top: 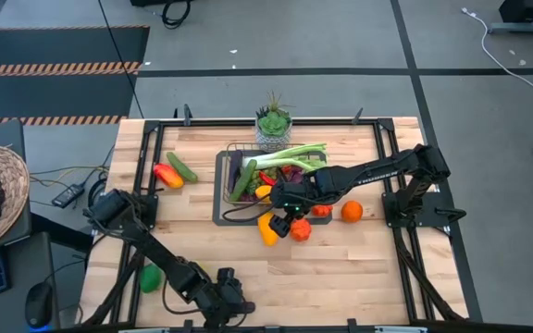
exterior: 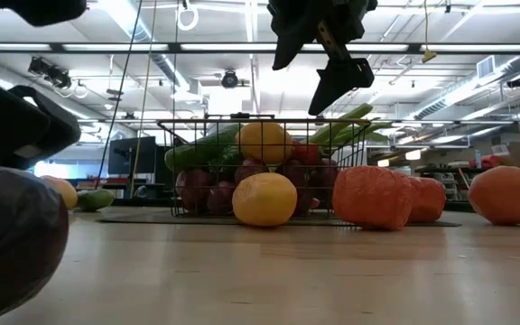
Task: Build produce basket
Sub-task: Put the eggplant into the wire basket
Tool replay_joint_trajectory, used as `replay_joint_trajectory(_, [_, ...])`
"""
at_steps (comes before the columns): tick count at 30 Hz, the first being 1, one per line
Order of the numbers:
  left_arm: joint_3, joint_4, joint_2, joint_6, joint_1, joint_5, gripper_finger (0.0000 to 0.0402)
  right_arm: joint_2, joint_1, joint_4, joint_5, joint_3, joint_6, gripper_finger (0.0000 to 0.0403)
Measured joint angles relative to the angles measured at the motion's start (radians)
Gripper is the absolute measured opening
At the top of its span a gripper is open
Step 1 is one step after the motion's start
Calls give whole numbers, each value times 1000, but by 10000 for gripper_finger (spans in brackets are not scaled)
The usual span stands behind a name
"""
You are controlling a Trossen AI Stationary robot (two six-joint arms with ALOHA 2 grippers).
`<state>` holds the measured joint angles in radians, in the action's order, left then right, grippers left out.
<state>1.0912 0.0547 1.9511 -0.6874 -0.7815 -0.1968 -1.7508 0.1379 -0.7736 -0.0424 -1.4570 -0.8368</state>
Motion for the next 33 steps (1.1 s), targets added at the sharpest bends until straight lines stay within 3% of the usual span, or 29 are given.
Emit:
replay_joint_trajectory(4, [0,4,1,3,2,-13,244,0,1,-6,-5,0,-2,379])
replay_joint_trajectory(13, [48,50,-5,-9,50,-2,123,9,-12,-85,-19,0,-28,366])
replay_joint_trajectory(18, [119,208,-62,46,109,-5,122,61,-49,-137,-20,0,-26,356])
replay_joint_trajectory(26, [185,521,-201,295,275,-12,142,190,-95,-186,38,0,-60,340])
replay_joint_trajectory(33, [186,578,-339,463,493,-5,133,267,-92,-186,146,0,-103,334])
